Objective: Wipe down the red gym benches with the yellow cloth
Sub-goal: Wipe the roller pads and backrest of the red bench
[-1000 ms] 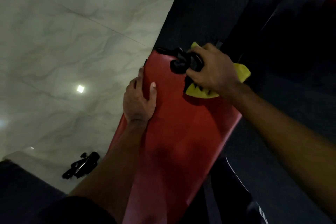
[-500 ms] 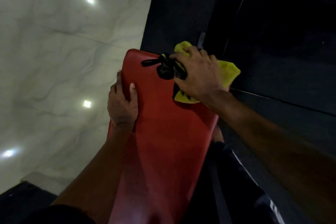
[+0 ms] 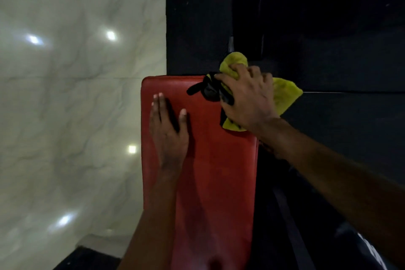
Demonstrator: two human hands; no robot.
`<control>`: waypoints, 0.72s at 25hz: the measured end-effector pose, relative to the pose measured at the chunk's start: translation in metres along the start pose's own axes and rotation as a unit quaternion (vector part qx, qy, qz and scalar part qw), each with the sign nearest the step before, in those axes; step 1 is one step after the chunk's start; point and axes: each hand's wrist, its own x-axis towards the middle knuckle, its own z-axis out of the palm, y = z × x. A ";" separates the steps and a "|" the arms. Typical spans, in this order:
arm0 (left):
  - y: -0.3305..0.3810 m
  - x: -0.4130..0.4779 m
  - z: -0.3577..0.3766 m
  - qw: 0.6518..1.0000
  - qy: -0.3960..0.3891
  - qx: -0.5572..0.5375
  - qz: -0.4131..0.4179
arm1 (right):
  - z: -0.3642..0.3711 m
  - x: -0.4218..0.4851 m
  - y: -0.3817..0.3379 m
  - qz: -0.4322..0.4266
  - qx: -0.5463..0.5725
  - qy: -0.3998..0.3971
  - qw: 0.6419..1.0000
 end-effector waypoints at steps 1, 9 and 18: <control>0.011 -0.003 0.004 0.999 -0.037 0.002 0.007 | -0.002 -0.010 0.009 0.004 0.017 0.000 1.000; 0.021 -0.009 0.029 0.998 -0.019 0.048 -0.027 | 0.009 -0.053 0.039 0.221 0.353 0.046 0.908; 0.021 -0.011 0.037 0.995 0.007 0.100 -0.019 | 0.004 -0.110 0.033 0.342 0.441 -0.042 0.829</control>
